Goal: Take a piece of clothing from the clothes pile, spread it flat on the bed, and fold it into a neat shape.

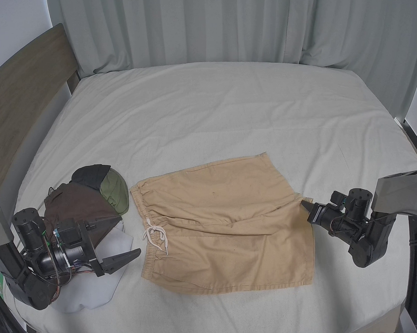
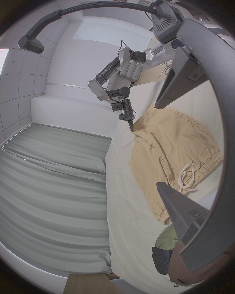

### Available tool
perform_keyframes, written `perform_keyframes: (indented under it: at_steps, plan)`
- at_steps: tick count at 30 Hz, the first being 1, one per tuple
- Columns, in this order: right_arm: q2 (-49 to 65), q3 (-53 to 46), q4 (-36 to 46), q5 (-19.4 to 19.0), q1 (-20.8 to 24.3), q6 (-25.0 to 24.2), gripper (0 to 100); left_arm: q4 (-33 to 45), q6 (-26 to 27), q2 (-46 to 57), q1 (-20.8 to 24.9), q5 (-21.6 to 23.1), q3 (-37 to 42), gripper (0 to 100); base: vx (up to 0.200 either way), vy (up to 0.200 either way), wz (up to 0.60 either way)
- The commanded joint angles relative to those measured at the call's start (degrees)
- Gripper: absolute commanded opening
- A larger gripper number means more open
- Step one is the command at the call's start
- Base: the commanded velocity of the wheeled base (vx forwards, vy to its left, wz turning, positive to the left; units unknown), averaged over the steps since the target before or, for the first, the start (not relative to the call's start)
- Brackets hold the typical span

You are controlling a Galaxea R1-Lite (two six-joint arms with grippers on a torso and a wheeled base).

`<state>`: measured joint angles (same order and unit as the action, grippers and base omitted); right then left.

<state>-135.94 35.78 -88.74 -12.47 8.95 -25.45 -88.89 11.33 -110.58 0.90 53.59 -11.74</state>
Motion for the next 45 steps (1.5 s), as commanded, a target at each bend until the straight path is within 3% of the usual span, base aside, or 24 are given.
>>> perform_keyframes:
  at_steps: [1,9,30,45]
  plan:
    - [-2.1,1.7,0.0,0.2,0.0,0.0,0,-0.1,0.1,-0.1,0.0,0.0,0.0,100,0.000,0.000,0.00]
    - [-3.0,3.3,0.0,2.0,0.3,-0.1,0,-0.1,0.2,-0.8,0.0,-0.1,-0.1,100,0.000,0.000,0.00]
    - [-3.2,4.0,-0.1,2.1,0.7,-0.1,0,-0.1,0.1,-0.9,0.1,-0.1,0.0,100,0.000,0.000,0.00]
    - [5.9,0.3,0.1,1.9,1.7,-0.2,0,-0.1,-0.6,-4.1,-0.4,-0.3,1.1,100,0.000,0.000,0.00]
